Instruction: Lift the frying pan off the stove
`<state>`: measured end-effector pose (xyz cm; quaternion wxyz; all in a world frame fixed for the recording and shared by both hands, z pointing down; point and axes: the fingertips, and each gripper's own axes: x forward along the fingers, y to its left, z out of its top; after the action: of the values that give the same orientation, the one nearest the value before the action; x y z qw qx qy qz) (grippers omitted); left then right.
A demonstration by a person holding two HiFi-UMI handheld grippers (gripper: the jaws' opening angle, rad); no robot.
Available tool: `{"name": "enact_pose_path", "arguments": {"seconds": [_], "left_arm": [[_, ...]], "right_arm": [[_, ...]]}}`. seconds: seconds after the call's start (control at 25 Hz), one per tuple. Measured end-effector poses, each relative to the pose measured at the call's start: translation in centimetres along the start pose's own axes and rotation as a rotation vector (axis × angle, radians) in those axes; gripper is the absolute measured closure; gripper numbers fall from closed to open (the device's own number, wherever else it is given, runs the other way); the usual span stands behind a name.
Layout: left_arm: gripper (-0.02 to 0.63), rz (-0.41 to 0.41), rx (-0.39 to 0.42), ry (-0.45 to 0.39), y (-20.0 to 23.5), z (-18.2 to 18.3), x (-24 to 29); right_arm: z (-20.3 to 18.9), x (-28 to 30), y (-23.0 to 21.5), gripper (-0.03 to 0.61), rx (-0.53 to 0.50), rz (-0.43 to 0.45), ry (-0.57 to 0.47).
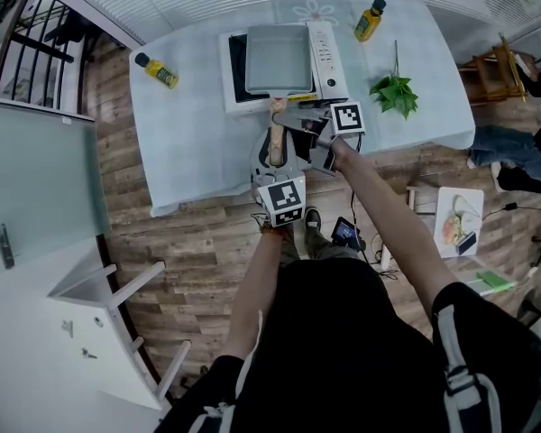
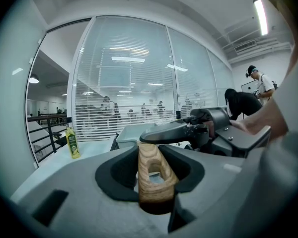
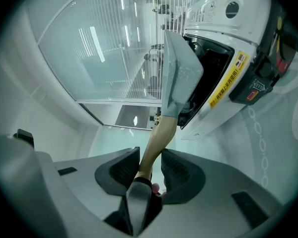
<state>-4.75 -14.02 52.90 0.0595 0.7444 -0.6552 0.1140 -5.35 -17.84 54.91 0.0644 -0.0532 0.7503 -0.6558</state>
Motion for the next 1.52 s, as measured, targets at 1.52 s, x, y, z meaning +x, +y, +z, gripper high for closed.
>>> {"name": "enact_pose_path", "arguments": {"seconds": [1.52], "left_arm": [[0.476,0.033,0.035,-0.202,1.4,11.4,-7.8]], "right_arm": [[-2.7,1.1,13.8,0.454,-0.126,0.104,0.018]]}}
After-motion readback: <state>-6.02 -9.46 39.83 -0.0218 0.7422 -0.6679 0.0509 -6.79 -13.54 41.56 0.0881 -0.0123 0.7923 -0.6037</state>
